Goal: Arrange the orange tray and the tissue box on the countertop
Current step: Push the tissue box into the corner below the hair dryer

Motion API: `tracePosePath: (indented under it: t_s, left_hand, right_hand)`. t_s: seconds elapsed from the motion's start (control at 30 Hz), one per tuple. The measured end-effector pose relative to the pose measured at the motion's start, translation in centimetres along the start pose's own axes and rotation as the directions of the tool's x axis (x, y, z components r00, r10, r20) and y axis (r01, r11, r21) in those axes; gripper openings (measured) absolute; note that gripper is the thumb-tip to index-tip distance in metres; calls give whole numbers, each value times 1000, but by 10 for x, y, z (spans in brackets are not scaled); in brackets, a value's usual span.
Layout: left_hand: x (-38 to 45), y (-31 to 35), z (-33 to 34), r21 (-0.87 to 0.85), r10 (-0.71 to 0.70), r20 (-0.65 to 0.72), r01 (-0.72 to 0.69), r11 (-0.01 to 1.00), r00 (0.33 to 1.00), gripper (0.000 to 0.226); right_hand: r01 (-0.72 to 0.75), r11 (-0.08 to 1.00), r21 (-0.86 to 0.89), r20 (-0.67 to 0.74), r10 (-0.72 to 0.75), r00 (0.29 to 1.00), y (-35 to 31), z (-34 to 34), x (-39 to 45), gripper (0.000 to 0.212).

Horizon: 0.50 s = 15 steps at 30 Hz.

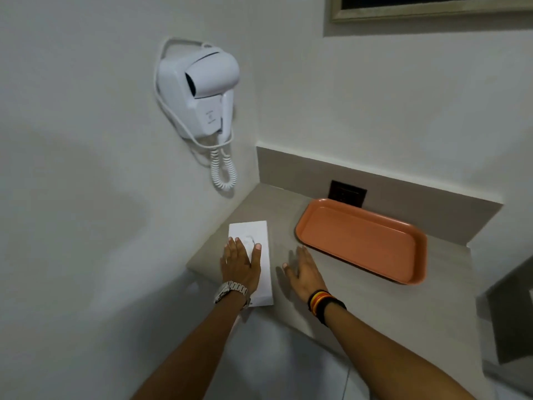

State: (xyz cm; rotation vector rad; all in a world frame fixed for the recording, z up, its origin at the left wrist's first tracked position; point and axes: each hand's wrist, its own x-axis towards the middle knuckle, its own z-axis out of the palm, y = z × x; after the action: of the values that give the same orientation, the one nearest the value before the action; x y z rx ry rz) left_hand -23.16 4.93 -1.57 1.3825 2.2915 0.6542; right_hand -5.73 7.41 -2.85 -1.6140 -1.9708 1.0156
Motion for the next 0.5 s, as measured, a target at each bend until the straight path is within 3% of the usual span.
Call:
tracePosePath:
  t_s: [0.2,0.33,0.43,0.5]
  left_hand:
    - [-16,-36,-13,-184,-204,60,211,960,977,82]
    - [-19,-36,-14,-429,-326,169,367,825,930,77]
    - [-14,-33,-14,-513,-362,210,418,750,908,78]
    - [-8,-32,-13,-542,-388,219,443,714,895,79]
  right_hand:
    - [-118,956,270,144,81,986,-29,34,-10,62]
    - [-122,938,324,180,66,981,-38,54,-13,49]
    - [-148,923,354,187,85,979,-31,74,-7,77]
    - [-163,903,398,178,98,979,-31,79,-4,81]
